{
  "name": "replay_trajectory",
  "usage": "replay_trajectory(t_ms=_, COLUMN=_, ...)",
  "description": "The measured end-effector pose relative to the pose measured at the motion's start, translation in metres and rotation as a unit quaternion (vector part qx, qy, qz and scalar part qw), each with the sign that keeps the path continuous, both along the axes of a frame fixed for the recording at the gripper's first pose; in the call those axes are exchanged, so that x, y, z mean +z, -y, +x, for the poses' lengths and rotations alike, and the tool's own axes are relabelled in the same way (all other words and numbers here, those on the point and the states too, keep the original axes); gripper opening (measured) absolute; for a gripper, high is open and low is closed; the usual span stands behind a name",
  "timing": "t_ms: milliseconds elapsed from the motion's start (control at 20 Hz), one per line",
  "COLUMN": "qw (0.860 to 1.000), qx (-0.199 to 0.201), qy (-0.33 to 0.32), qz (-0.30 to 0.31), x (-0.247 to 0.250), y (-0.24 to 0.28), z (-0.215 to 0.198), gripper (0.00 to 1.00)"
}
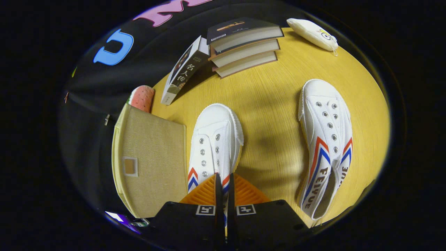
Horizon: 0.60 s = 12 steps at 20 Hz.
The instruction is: Open the storage box then place both shoes into the box .Put the left shoe in first, then the right shoe, with the right side of both shoes facing outward in a uniform manner.
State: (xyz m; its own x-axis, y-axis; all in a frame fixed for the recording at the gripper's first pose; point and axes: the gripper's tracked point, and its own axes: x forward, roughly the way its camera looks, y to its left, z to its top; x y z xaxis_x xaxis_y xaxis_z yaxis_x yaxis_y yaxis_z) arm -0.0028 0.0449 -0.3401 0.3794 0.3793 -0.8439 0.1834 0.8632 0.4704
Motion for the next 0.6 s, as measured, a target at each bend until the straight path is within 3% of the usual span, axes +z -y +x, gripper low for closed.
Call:
replay_trajectory(t_ms=300, qw=0.996, qx=-0.030, qy=0.073, qz=0.033, x=0.105, y=-0.004, z=0.010, gripper=0.07)
replay_trajectory(t_ms=600, qw=0.988, qx=-0.034, qy=0.118, qz=0.098, x=0.195, y=-0.062, z=0.027, gripper=0.07)
